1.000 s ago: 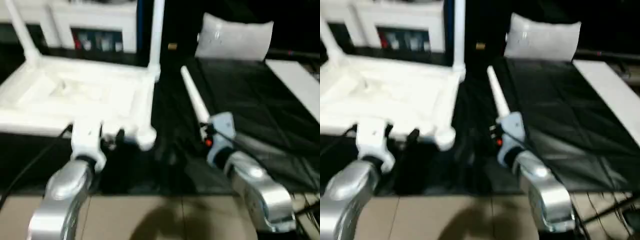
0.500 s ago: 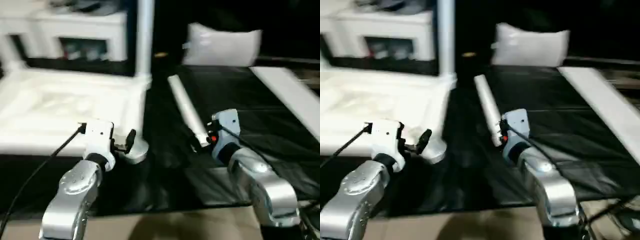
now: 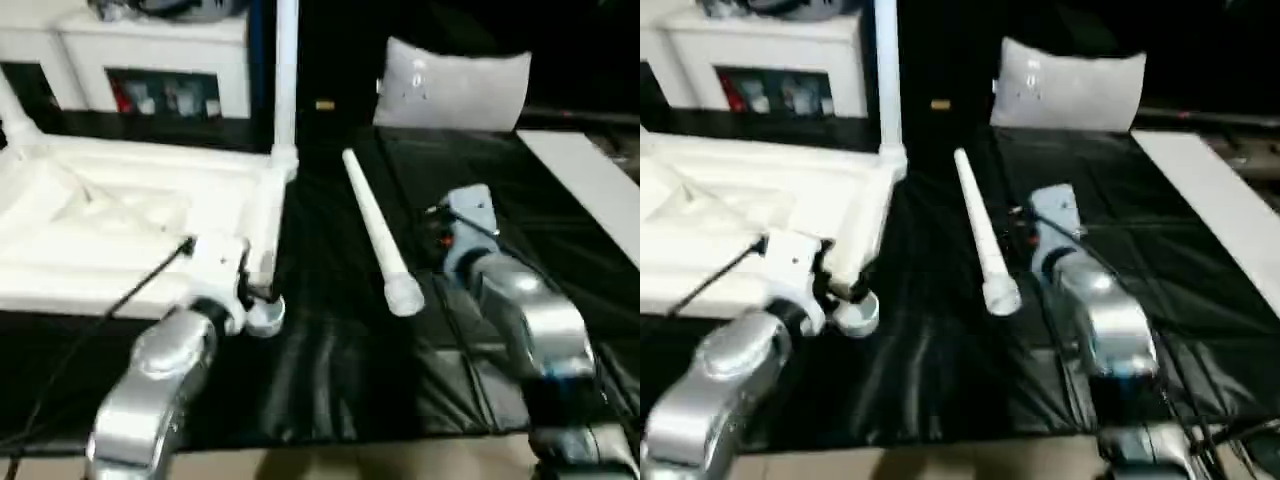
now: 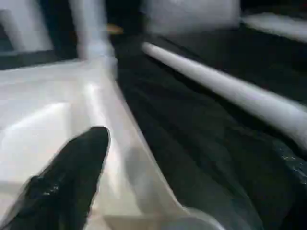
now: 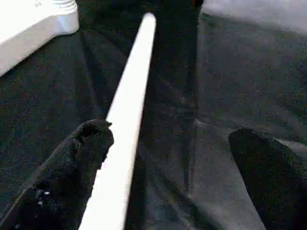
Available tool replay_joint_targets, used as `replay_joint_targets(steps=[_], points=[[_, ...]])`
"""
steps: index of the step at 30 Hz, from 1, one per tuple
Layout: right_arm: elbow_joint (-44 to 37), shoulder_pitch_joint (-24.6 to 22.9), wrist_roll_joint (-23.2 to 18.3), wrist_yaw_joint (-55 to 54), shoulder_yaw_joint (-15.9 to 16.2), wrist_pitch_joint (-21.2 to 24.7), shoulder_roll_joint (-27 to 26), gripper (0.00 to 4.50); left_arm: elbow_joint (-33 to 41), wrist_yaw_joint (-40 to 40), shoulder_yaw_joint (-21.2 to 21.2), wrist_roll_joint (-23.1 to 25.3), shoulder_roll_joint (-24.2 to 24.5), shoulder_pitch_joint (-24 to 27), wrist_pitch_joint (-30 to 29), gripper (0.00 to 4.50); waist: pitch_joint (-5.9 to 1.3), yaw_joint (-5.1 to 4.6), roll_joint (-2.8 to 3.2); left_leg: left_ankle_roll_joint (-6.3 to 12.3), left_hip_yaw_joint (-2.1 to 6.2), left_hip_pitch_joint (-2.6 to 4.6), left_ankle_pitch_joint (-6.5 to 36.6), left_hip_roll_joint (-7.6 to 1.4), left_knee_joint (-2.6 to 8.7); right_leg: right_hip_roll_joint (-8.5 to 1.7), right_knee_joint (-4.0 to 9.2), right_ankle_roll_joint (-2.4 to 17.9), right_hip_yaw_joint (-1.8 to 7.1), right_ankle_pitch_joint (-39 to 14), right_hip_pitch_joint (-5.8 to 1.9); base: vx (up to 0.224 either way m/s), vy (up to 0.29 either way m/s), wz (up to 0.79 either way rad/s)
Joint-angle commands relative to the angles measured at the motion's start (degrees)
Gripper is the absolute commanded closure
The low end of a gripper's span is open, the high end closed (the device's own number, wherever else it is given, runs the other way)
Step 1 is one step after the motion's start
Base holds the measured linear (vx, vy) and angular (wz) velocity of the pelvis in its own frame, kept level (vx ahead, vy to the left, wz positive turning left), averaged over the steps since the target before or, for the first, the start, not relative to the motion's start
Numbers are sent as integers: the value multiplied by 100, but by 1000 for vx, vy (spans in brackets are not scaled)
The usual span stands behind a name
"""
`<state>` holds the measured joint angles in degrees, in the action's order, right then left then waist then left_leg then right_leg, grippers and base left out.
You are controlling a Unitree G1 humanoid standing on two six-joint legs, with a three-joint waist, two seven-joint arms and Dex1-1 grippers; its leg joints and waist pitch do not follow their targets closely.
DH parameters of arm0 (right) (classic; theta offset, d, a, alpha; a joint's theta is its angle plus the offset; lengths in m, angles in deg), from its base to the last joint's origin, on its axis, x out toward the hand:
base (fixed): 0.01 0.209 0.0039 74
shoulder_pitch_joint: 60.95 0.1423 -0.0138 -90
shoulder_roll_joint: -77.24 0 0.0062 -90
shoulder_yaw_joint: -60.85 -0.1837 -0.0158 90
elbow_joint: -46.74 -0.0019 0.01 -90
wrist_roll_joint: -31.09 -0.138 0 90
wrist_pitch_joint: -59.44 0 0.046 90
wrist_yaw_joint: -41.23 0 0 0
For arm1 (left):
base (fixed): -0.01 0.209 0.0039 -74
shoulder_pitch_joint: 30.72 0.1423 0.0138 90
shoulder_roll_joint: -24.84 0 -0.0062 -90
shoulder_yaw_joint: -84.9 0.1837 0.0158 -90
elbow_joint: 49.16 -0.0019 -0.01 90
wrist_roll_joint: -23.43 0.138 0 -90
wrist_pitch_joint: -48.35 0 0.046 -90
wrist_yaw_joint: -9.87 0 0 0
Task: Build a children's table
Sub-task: Move to table, then pick table leg
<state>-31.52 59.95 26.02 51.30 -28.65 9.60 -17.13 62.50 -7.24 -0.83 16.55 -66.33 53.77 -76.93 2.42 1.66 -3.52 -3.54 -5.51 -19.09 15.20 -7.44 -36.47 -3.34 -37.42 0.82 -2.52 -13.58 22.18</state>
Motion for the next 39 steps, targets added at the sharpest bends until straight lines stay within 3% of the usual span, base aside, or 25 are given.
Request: replay_joint_targets(steps=[1,2,3,4,5,6,8,9,11,13,15,17,18,20,24,28,32,35,36,37,38,39], points=[[718,445,15,-97,-83,-228,43,0,41,-454,108,-141,208,-68,-244,10,-301,-8,125,274,16,-89,-975,-342,414,-407,333,1502,250,999,-436,-92,-18,-10],[952,591,-5,-93,-101,-301,37,0,65,-559,125,-183,288,-85,-300,10,-252,-11,127,78,-17,-57,-300,-378,455,-410,392,1499,251,273,-392,-97,-6,-4],[1218,754,-65,-75,-155,-370,18,0,92,-678,158,-199,386,-112,-317,10,-214,-12,116,-1,-20,-61,33,-387,480,-417,428,1469,257,-106,-384,-97,-6,-4],[1581,979,-133,-96,-239,-336,-5,0,136,-835,188,-245,501,-153,-351,10,-179,-6,139,-155,-40,-9,818,-395,505,-442,506,1324,274,-1124,-314,-91,-12,1],[2174,1325,-190,-55,-369,-387,-47,0,192,-1062,234,-324,669,-245,-414,10,-179,-6,139,-155,-40,-9,818,-395,505,-442,506,1324,274,-1124,-314,-84,-22,4],[2520,1527,-273,18,-473,-378,-83,0,220,-1184,261,-369,761,-315,-461,10,-187,-13,149,-200,-52,22,1069,-377,500,-434,519,1269,269,-1461,-256,-84,-22,4],[2907,1753,-448,150,-674,-343,-154,0,232,-1273,290,-418,845,-398,-531,10,-151,12,164,-232,-109,-1,1248,-420,519,-442,565,1169,265,-1668,-220,-64,-23,5],[3240,1938,-509,220,-763,-406,-198,0,238,-1322,332,-422,907,-452,-581,10,-153,19,159,-230,-118,0,1266,-421,525,-439,574,1143,256,-1718,-215,-53,-21,5],[3726,2182,-477,254,-773,-623,-213,0,235,-1381,380,-444,995,-509,-629,10,-185,24,188,-271,-120,-76,1050,-448,535,-453,521,1167,240,-1468,-243,0,0,0],[4410,2476,-373,161,-721,-783,-234,0,309,-1441,438,-480,1024,-503,-735,10,-202,23,167,-277,-138,-88,913,-439,523,-452,508,1234,232,-1276,-248,0,0,0],[4709,2592,-356,153,-730,-833,-263,0,348,-1464,481,-479,1043,-476,-765,10,-221,36,190,-262,-151,-106,662,-439,510,-445,473,1329,228,-928,-262,0,0,0],[5014,2682,-334,158,-741,-885,-312,19,363,-1472,523,-470,1058,-456,-775,3,-286,67,174,-158,-164,-147,18,-446,474,-451,378,1491,214,-87,-302,0,0,0],[5287,2732,-291,123,-764,-972,-377,30,372,-1459,530,-464,1064,-458,-809,0,-295,73,136,-101,-176,-159,-155,-446,466,-449,369,1522,208,128,-308,0,0,0],[5496,2778,-316,107,-842,-1046,-424,41,377,-1451,517,-472,1071,-465,-841,0,-327,96,159,98,-192,-187,-628,-444,430,-445,306,1694,192,783,-305,0,0,0],[5789,2825,-456,111,-999,-1100,-474,76,414,-1428,546,-467,1125,-406,-903,0,-289,123,153,111,-208,-183,-263,-480,460,-461,338,1706,179,429,-297,0,0,0],[6089,2872,-454,89,-1028,-1062,-474,121,381,-1422,593,-452,1120,-398,-907,0,-238,125,195,-126,-207,-161,286,-491,497,-465,409,1537,178,-341,-261,0,0,0],[6214,2922,-385,175,-1031,-950,-458,146,289,-1421,626,-439,1083,-442,-881,0,-226,137,184,-255,-218,-149,613,-492,517,-466,460,1363,180,-877,-239,0,0,0],[6270,2952,-328,232,-1018,-908,-449,177,263,-1425,626,-459,1082,-470,-882,0,-236,149,166,-297,-238,-152,545,-511,523,-460,448,1277,175,-846,-229,0,0,0],[6280,2957,-321,240,-1015,-906,-447,177,260,-1424,626,-462,1082,-474,-882,0,-240,152,180,-302,-237,-155,522,-512,522,-461,440,1278,175,-807,-231,0,0,0],[6294,2964,-316,252,-1016,-905,-443,188,250,-1424,625,-469,1078,-478,-876,0,-245,158,243,-318,-237,-148,498,-511,517,-459,427,1300,175,-715,-220,0,0,0],[6306,2969,-318,255,-1025,-910,-437,198,236,-1425,626,-475,1073,-483,-867,0,-248,145,207,-310,-244,-157,480,-514,518,-449,430,1315,175,-616,-228,0,0,0],[6317,2973,-330,259,-1042,-907,-421,204,191,-1434,641,-478,1060,-503,-842,0,-250,151,261,-317,-245,-148,469,-510,515,-446,428,1346,173,-521,-221,0,0,0]])
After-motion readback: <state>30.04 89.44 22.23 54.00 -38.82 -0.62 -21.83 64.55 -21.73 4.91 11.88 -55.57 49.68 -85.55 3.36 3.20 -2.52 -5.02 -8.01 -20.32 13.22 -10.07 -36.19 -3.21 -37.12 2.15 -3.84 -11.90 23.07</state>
